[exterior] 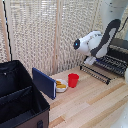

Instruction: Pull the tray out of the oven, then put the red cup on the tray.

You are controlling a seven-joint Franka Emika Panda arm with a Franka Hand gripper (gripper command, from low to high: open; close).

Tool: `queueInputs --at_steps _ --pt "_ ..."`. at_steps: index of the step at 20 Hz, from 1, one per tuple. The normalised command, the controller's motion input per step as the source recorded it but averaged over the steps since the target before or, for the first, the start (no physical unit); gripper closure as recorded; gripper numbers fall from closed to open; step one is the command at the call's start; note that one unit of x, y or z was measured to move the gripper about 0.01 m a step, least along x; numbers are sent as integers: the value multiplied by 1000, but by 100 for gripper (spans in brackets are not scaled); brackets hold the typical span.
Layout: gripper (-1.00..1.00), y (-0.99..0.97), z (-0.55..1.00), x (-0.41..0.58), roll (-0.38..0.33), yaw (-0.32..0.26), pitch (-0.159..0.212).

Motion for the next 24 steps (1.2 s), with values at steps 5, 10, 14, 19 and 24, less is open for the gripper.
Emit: queueInputs --at_steps 5,10,14,19,24 --pt "-100 -653 -2 48 6 47 28" --pt "-100 -495 0 -18 7 54 21" --pt "-100 -439 1 0 98 33 29" --pt "100 -341 0 0 95 9 16" --pt "100 -258 0 0 53 0 0"
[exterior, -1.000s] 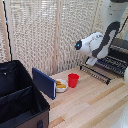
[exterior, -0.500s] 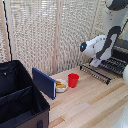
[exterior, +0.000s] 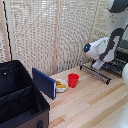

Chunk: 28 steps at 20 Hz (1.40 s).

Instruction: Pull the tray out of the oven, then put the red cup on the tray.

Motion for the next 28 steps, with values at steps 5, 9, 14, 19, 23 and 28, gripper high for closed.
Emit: queueInputs --at_steps 5,9,14,19,23,28 --pt "100 -201 -13 0 94 -10 0" --pt "100 -53 -41 -4 35 -5 0" --pt "100 7 0 -66 35 0 -6" --pt "100 275 25 -42 81 3 -5" --pt "100 555 -1 -177 40 58 -51" --pt "100 792 -190 -166 2 38 -101"
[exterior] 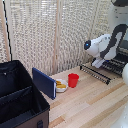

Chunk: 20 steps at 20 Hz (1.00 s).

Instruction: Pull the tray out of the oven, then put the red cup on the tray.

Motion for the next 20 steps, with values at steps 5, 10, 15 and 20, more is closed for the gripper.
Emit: queueInputs --at_steps 5,10,15,20 --pt "100 917 -351 -64 0 1 -103" --pt "100 609 -311 -7 -7 17 -12" --pt "-100 74 -54 103 42 -14 9" --pt "-100 64 93 87 20 -9 -30"
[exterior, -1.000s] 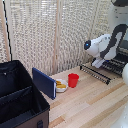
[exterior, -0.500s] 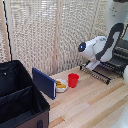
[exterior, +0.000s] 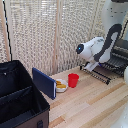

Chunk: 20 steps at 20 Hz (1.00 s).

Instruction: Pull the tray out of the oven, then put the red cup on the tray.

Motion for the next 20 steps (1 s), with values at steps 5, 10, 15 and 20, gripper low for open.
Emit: queueInputs --at_steps 5,10,15,20 --pt "-100 213 593 302 1 -113 70" --pt "-100 176 737 394 17 -189 73" --pt "-100 225 480 273 154 -210 58" --pt "-100 194 259 152 247 -223 72"
